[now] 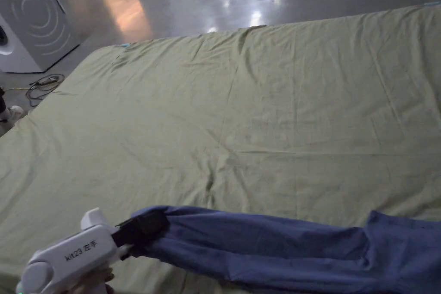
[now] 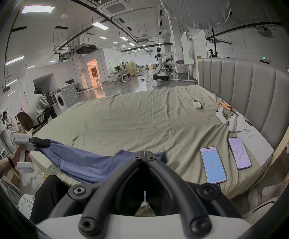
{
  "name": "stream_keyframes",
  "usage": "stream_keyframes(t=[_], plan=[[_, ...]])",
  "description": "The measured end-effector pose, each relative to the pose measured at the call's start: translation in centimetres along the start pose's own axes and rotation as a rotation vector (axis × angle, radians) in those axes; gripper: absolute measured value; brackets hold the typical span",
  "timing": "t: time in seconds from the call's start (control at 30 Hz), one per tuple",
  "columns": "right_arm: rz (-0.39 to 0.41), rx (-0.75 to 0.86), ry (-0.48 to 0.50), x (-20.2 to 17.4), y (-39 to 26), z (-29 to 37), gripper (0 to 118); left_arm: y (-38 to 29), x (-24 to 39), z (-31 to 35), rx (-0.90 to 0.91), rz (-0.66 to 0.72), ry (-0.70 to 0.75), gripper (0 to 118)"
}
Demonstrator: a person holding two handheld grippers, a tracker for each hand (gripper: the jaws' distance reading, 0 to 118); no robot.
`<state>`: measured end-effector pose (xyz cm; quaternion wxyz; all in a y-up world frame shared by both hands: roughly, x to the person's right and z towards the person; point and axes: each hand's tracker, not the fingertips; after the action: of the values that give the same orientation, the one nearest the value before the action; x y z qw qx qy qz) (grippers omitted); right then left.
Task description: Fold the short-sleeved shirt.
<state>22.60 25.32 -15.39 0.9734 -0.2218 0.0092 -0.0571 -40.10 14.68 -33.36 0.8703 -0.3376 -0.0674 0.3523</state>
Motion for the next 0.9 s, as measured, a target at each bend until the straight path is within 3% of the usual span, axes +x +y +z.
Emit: stream_keyframes(t=[0.1,0.2,0.27,0.37,0.53,0.6,0.63,0.67,0.73,0.77,0.9], plan=[[-0.004,-0.003,0.013,0.0,-0.2,-0.3,0,1.0,1.5,1.4,0.008,-0.119,0.066,11],[-0.02,-0.003,0.023,0.0,-0.3,-0.5,0,-0.9,6.5,1.3,-0.013,-0.247,0.034,11],[-0.036,-0.002,0.03,-0.2,-0.3,-0.6,0,-2.7,10.5,0.0,-0.064,-0.248,0.024,11],[-0.035,0.005,0.04,-0.6,-0.3,-0.2,0,-7.5,16.3,-3.0,-0.118,-0.324,-0.09,11],[-0.096,-0.002,0.055,0.0,-1.2,1.5,0,-15.5,22.0,-10.6,-0.316,-0.565,0.015,11],[-0.083,-0.015,0.037,0.1,-1.9,2.3,0,-17.5,22.3,-12.7,-0.325,-0.609,0.038,11],[-0.072,-0.021,0.02,0.2,-2.2,2.6,0,-17.9,22.4,-13.3,-0.318,-0.601,0.073,16],[-0.068,-0.035,0.01,0.5,-2.5,2.7,0,-17.8,22.3,-13.8,-0.313,-0.575,0.088,31],[-0.078,-0.053,0.006,1.2,-3.1,2.8,0,-16.8,21.8,-13.5,-0.359,-0.459,-0.004,78],[-0.094,-0.062,0.004,1.5,-3.3,2.7,0,-16.1,22.0,-12.7,-0.378,-0.414,-0.065,89],[-0.139,-0.063,0.008,2.1,-3.8,2.4,0,-12.7,21.9,-7.8,-0.183,-0.421,-0.155,88]])
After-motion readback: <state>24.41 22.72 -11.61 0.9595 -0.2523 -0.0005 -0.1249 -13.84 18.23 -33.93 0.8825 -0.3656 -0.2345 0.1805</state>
